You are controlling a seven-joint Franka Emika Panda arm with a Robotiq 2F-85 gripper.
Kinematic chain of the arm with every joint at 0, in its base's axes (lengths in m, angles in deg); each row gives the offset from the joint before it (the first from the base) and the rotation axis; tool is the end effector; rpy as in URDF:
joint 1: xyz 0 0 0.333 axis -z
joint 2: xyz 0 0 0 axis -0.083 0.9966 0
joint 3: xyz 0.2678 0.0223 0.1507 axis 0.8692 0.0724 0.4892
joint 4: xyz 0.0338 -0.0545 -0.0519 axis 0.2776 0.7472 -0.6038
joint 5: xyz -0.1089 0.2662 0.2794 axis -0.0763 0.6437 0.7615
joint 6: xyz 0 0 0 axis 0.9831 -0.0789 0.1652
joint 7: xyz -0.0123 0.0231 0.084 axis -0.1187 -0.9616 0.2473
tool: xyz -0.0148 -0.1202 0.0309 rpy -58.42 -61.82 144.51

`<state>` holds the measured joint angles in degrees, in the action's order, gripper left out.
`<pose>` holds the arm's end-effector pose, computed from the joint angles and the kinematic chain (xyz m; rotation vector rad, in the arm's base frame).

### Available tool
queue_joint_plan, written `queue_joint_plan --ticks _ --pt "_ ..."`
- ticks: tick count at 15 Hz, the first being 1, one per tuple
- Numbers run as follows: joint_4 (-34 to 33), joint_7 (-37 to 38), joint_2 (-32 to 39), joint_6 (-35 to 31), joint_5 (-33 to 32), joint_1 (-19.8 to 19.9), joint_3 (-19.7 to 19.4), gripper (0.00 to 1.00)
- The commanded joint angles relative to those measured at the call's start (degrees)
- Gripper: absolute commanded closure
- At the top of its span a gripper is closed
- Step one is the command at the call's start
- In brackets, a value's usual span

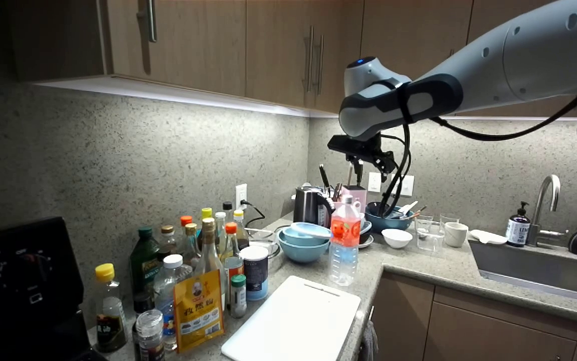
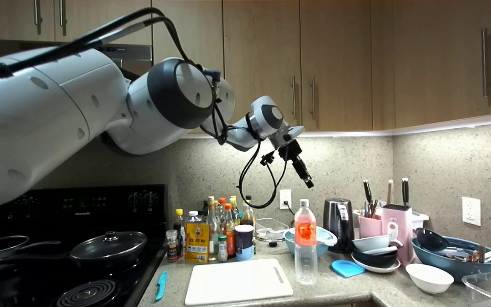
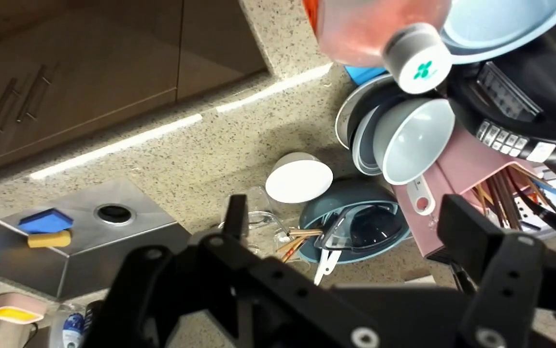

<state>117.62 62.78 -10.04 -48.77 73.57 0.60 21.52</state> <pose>0.7947 -0.1335 0.4189 2.1246 -1.8670 0.7203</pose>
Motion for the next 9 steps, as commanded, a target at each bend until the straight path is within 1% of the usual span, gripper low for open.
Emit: queue_joint_plan --ticks 1,3,6,7,9 --pt "-6.7 -2.9 5.0 3.2 -0.4 0.6 0.4 0.0" --pt "-8.8 -4.3 7.0 3.1 -0.7 0.3 0.5 0.0" --pt "-10.6 -6.4 8.2 0.1 -1.6 -0.5 0.1 0.0" --pt "-8.1 -3.9 7.3 0.8 -0.6 -0.5 0.2 0.0" --pt "-9.6 -4.6 7.9 0.7 -0.7 -0.7 0.2 0.0"
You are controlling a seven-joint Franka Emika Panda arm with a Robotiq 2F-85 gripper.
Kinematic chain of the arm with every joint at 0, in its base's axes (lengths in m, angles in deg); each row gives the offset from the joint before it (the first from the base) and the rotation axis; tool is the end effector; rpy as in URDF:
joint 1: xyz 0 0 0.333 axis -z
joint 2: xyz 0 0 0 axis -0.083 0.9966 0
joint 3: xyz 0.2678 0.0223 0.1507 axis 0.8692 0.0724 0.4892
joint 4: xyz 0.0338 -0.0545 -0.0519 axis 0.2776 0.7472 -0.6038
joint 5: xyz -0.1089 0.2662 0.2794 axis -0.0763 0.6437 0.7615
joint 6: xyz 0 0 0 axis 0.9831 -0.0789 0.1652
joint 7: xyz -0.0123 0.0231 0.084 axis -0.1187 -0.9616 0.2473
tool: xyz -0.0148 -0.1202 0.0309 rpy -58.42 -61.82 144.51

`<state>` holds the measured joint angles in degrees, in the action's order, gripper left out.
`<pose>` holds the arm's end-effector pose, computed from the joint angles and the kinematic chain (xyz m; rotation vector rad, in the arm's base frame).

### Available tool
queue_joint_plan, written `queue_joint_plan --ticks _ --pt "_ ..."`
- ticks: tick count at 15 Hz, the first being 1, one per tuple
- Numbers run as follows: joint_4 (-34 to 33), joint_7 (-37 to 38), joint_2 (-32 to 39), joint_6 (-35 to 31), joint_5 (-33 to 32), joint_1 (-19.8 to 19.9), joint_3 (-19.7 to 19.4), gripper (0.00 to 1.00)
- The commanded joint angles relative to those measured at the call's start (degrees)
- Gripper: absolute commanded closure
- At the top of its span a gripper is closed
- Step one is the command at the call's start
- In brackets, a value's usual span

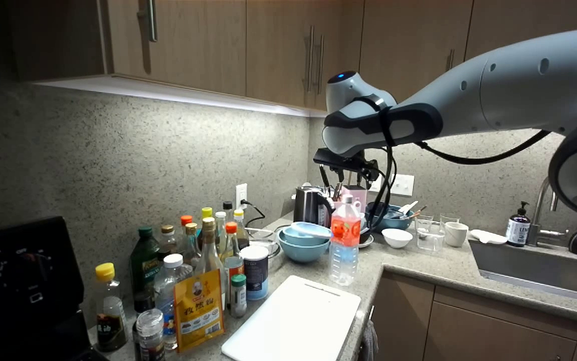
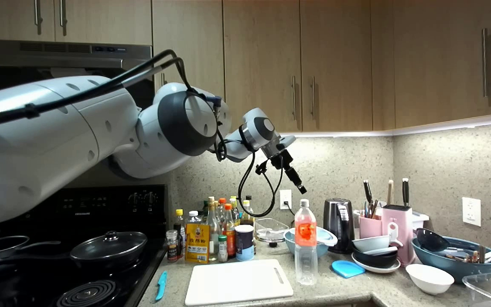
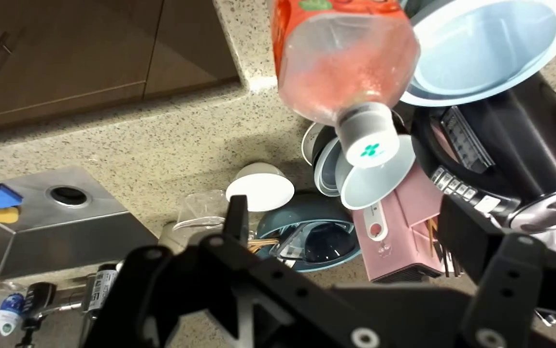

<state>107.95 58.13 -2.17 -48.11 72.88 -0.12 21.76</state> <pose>0.8176 -0.0968 0.3919 2.2224 -1.6811 0.7582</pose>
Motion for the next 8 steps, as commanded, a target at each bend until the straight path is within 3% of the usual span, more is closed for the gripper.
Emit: queue_joint_plan --ticks 1,8 --pt "-0.3 -0.2 0.0 0.0 0.0 0.0 0.0 0.0" --pt "-1.1 -0.7 1.6 2.0 0.1 0.3 0.1 0.0"
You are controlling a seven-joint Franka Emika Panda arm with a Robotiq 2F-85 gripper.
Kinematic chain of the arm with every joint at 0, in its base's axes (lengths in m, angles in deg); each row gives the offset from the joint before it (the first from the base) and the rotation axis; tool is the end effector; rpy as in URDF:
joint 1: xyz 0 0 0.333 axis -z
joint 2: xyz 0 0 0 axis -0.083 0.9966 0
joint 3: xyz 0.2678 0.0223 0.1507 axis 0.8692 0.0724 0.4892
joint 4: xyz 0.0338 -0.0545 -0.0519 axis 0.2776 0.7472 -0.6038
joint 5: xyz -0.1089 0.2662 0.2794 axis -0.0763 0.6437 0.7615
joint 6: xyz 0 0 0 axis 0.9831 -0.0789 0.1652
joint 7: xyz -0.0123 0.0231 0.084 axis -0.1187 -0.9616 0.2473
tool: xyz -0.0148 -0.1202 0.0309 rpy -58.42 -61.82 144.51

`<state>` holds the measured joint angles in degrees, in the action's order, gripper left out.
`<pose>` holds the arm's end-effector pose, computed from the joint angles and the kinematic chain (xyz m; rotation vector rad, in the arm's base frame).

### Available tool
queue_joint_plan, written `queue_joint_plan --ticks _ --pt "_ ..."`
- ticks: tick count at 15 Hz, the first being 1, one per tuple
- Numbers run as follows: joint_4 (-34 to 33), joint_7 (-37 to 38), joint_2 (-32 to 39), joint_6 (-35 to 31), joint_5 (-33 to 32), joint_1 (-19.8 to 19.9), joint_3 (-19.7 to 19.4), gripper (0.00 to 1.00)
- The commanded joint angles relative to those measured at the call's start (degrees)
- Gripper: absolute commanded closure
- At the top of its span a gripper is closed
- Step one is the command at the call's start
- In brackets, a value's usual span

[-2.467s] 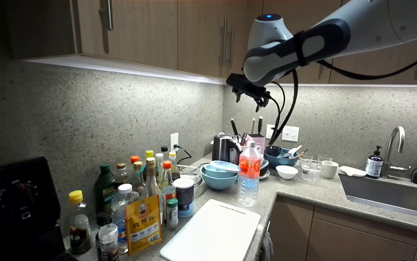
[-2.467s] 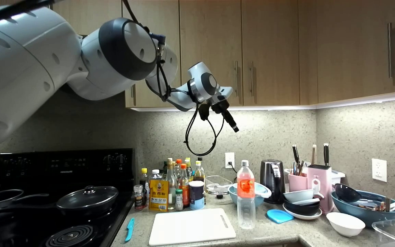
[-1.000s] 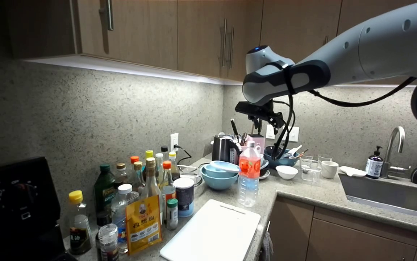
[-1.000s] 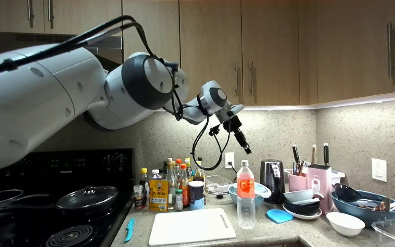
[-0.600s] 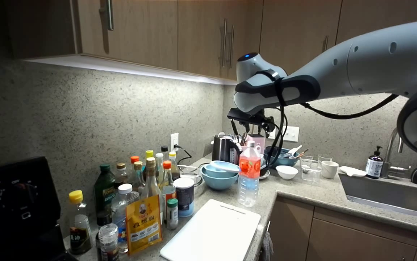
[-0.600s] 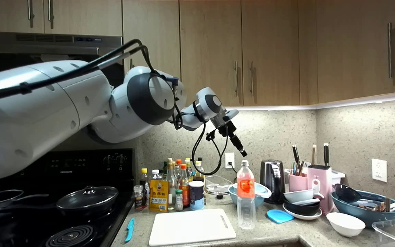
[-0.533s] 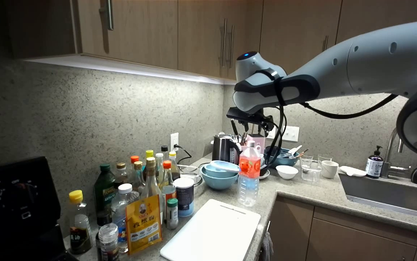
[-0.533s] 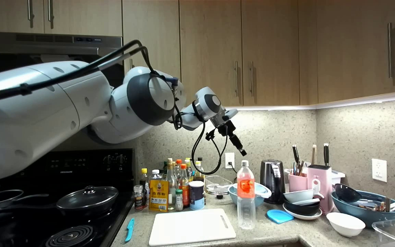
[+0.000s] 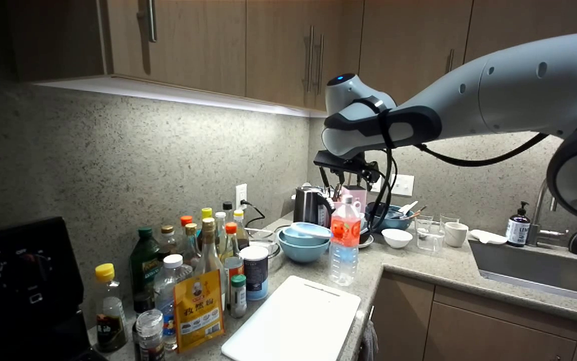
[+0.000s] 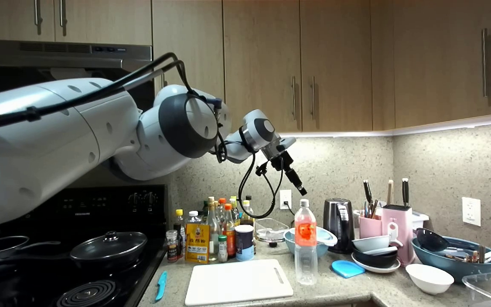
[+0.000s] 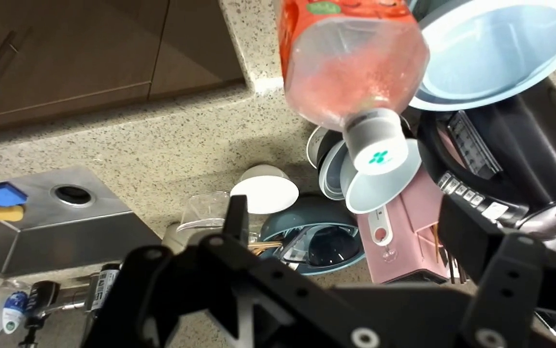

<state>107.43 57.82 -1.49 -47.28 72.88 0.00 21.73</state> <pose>0.8172 -0.0979 0.3854 2.2189 -1.6727 0.7366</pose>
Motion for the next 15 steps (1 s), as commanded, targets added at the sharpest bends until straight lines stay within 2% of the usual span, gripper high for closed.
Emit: queue_joint_plan --ticks 1,7,15 --pt "-0.7 -0.6 1.4 1.4 0.2 0.2 0.2 0.0" --pt "-0.9 -2.3 3.0 2.3 0.2 0.4 0.6 0.0" --pt "-0.9 -8.4 3.4 3.5 -0.1 0.4 1.0 0.0"
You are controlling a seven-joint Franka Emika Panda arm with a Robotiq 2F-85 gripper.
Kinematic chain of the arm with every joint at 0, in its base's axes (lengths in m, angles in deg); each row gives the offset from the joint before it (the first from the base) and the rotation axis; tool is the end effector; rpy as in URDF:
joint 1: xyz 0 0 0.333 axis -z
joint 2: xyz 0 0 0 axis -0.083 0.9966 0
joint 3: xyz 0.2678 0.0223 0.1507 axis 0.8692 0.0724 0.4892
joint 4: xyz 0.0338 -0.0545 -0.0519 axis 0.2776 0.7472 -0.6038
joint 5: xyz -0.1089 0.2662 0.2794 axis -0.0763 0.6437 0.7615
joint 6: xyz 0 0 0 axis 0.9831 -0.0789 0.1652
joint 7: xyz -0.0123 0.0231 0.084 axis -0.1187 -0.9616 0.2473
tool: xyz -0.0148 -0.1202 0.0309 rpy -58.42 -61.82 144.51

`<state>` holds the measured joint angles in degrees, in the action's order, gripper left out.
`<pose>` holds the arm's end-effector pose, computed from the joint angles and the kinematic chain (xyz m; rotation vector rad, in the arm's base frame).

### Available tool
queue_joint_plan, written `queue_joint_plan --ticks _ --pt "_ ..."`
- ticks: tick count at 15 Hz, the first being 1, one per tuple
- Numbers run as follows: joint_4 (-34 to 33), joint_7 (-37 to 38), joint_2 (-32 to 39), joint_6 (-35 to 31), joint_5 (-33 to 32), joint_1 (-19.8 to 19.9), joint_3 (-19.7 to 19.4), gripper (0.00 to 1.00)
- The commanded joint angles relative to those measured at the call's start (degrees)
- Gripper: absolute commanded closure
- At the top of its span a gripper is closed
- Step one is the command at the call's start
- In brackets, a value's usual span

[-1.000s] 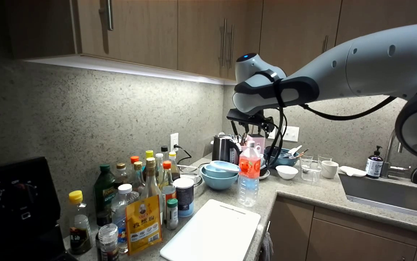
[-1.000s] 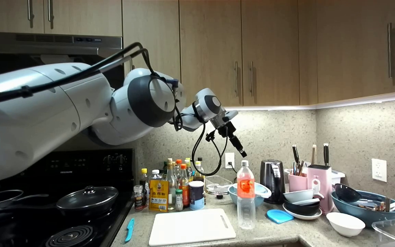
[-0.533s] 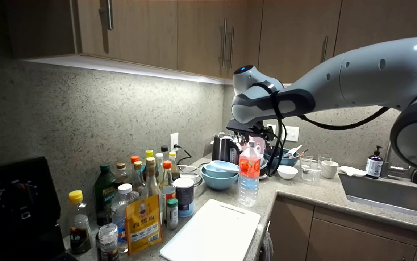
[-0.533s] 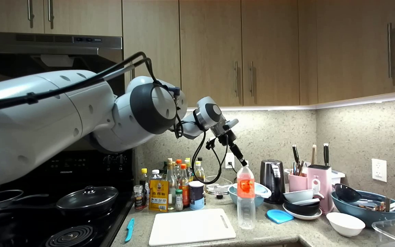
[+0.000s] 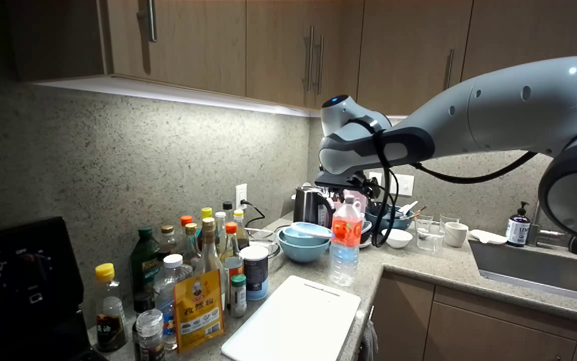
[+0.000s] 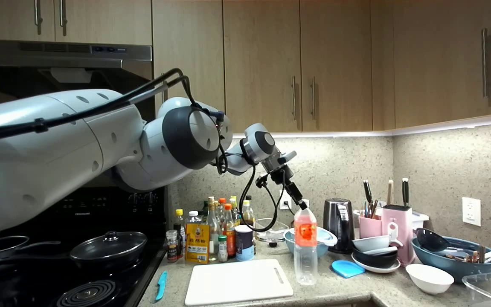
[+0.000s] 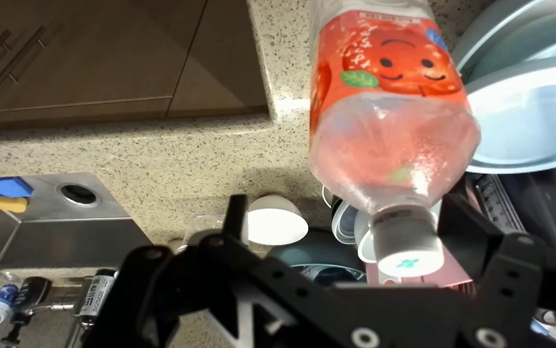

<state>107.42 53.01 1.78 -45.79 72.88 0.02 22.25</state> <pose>0.8165 -0.0959 0.3355 2.2682 -1.5446 0.6112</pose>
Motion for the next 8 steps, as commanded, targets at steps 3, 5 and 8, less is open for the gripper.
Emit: queue_joint_plan --ticks 3,5,8 --pt "-0.8 -7.4 0.0 3.1 -0.1 0.4 0.8 0.0" --pt "-0.7 -9.9 -0.2 3.3 -0.1 0.4 0.8 0.0" --pt "-0.6 -12.6 -0.4 3.7 0.0 0.5 0.7 0.0"
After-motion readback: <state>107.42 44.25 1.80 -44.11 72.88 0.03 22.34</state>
